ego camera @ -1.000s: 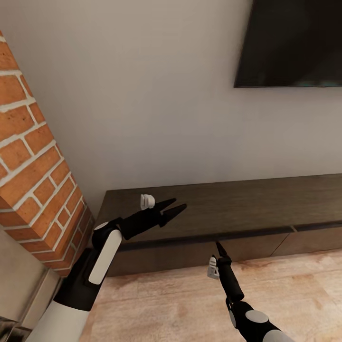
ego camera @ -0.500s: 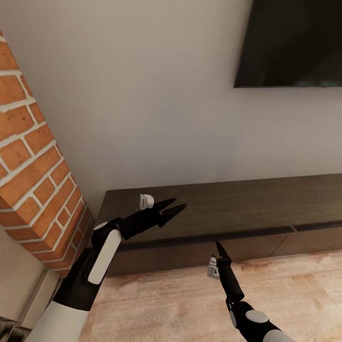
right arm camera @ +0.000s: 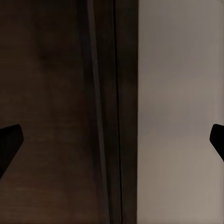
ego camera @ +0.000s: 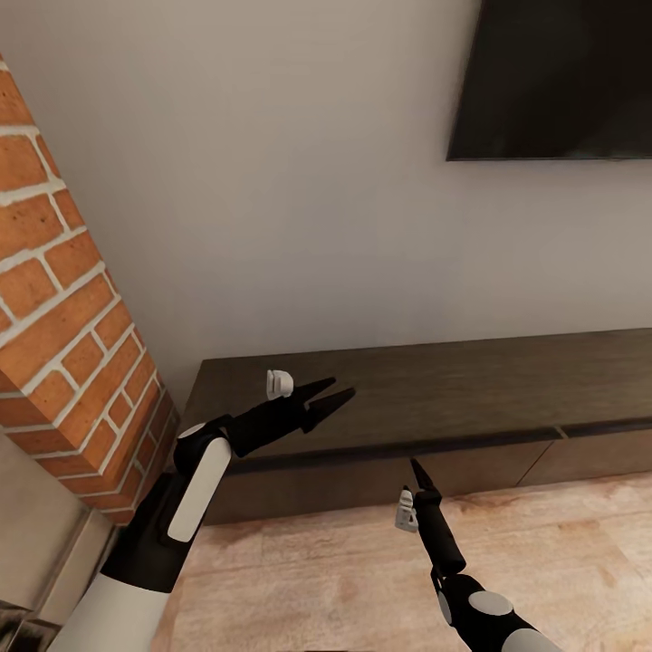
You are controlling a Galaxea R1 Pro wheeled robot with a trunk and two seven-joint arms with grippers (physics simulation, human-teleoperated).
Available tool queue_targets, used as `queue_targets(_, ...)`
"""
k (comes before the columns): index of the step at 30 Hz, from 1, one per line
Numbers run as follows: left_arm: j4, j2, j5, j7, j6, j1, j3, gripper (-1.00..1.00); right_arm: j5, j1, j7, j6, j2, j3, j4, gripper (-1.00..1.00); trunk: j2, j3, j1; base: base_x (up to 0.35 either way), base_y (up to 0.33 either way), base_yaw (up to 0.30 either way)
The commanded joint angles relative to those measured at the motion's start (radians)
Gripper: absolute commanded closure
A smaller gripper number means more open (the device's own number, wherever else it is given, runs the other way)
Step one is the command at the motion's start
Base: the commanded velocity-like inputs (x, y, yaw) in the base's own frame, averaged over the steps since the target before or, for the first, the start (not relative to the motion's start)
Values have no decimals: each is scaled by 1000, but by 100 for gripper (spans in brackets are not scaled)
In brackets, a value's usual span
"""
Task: Place each of the two pumpkins and all three candles from the living room inside a cabinet in the living room (use any cabinet), then make sure every cabinet is closed, and position the cauldron so it is next to a table in the living room.
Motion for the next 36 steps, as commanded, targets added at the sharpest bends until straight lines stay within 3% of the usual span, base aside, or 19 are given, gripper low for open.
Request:
queue_targets(1, 0, 0, 0, -3, 0, 0, 0, -100, 0, 0, 0, 0, 0, 0, 0, -100, 0, 0, 0, 0, 0, 0)
queue_targets(7, 0, 1, 0, -34, 0, 0, 2, -100, 0, 0, 0, 0, 0, 0, 0, -100, 0, 0, 0, 0, 0, 0)
queue_targets(23, 0, 0, 0, -38, 0, 0, 1, -100, 0, 0, 0, -3, -1, -1, -3, -100, -7, -3, 4, 0, 0, 0)
queue_targets(30, 0, 0, 0, -38, 0, 0, 2, -100, 0, 0, 1, -2, 0, -43, -6, -100, -56, -25, 31, 0, 0, 0)
queue_targets(36, 0, -1, 0, -38, 0, 0, 1, -100, 0, 0, 0, -2, 0, -50, -11, -100, -91, -41, 50, 0, 0, 0)
